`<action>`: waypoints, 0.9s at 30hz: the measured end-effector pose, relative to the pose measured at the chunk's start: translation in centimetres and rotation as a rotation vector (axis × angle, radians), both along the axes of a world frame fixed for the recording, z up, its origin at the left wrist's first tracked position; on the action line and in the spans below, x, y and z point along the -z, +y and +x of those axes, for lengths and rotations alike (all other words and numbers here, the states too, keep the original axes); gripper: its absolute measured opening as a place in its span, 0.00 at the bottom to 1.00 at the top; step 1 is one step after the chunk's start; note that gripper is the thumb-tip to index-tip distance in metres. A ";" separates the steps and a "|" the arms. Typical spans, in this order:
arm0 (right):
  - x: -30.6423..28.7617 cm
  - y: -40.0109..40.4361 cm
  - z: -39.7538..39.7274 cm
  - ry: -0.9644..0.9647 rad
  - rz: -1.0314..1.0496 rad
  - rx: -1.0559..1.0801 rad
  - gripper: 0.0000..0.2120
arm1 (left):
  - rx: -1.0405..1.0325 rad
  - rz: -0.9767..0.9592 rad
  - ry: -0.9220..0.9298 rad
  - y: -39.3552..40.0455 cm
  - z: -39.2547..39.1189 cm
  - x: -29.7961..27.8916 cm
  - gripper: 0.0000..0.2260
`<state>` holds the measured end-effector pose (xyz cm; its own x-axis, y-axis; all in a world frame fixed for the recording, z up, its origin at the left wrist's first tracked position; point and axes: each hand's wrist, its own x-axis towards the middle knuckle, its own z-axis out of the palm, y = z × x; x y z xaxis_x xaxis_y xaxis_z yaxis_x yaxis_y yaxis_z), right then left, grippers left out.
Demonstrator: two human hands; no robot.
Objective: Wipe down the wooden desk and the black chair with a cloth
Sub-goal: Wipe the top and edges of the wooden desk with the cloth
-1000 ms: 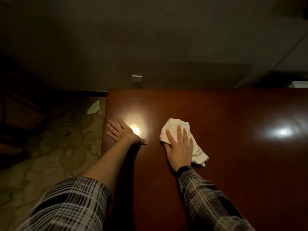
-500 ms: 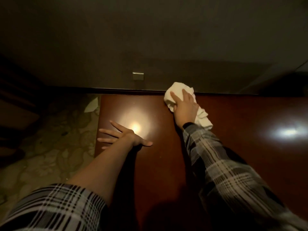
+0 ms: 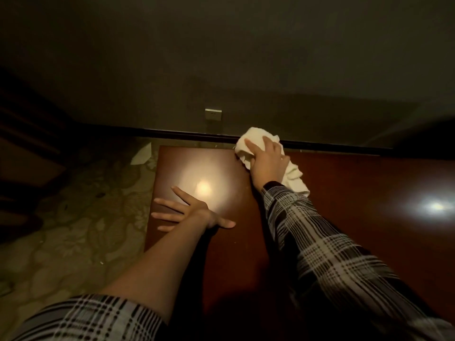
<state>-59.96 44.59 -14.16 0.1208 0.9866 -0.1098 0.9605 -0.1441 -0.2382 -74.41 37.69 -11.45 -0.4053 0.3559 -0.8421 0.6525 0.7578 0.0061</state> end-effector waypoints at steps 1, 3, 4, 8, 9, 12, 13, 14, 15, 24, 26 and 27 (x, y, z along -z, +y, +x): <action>0.1 -0.4 -0.1 0.015 -0.007 0.010 0.23 | 0.002 0.001 0.001 0.0 0.0 0.2 0.73; 0.6 -3.7 0.1 0.038 0.001 0.023 0.26 | 0.008 0.003 0.005 0.0 -0.1 0.3 0.73; 0.7 -6.2 0.1 0.034 0.031 0.027 0.29 | 0.004 0.007 0.008 0.0 -0.1 0.4 0.73; 1.8 -14.0 -1.1 0.043 0.080 -0.011 0.39 | -0.008 0.035 0.026 -0.2 0.0 0.5 0.74; 1.9 -14.2 -1.4 0.042 0.087 0.004 0.39 | -0.004 0.040 0.031 -0.2 0.0 0.5 0.74; 1.3 -11.6 -1.9 0.049 0.079 -0.004 0.34 | 0.005 0.059 0.024 -0.4 -0.1 0.5 0.73; 1.0 -10.0 -1.9 0.033 0.050 -0.013 0.31 | 0.008 0.068 0.016 -0.6 -0.2 0.5 0.73; 0.7 -8.4 -1.6 0.025 0.027 -0.011 0.28 | 0.012 0.076 0.003 -0.8 -0.3 0.6 0.73; 0.3 -7.0 -1.4 0.027 0.005 -0.008 0.27 | 0.017 0.091 -0.008 -1.1 -0.4 0.6 0.72; -1.0 -15.2 -0.6 0.084 -0.016 0.095 0.25 | -0.030 0.411 0.105 -3.9 -4.1 1.6 0.48; -0.7 -18.3 -1.6 0.088 -0.013 0.091 0.26 | -0.059 0.416 0.106 -4.5 -5.7 2.0 0.45; -0.6 -19.7 -2.2 0.103 -0.016 0.081 0.26 | -0.086 0.421 0.096 -4.8 -6.4 2.4 0.43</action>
<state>-62.18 24.93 -13.59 0.1877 0.9719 -0.1419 0.9159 -0.2254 -0.3323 -80.83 32.91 -13.83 -0.5174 0.6214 -0.5884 0.6000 0.7537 0.2684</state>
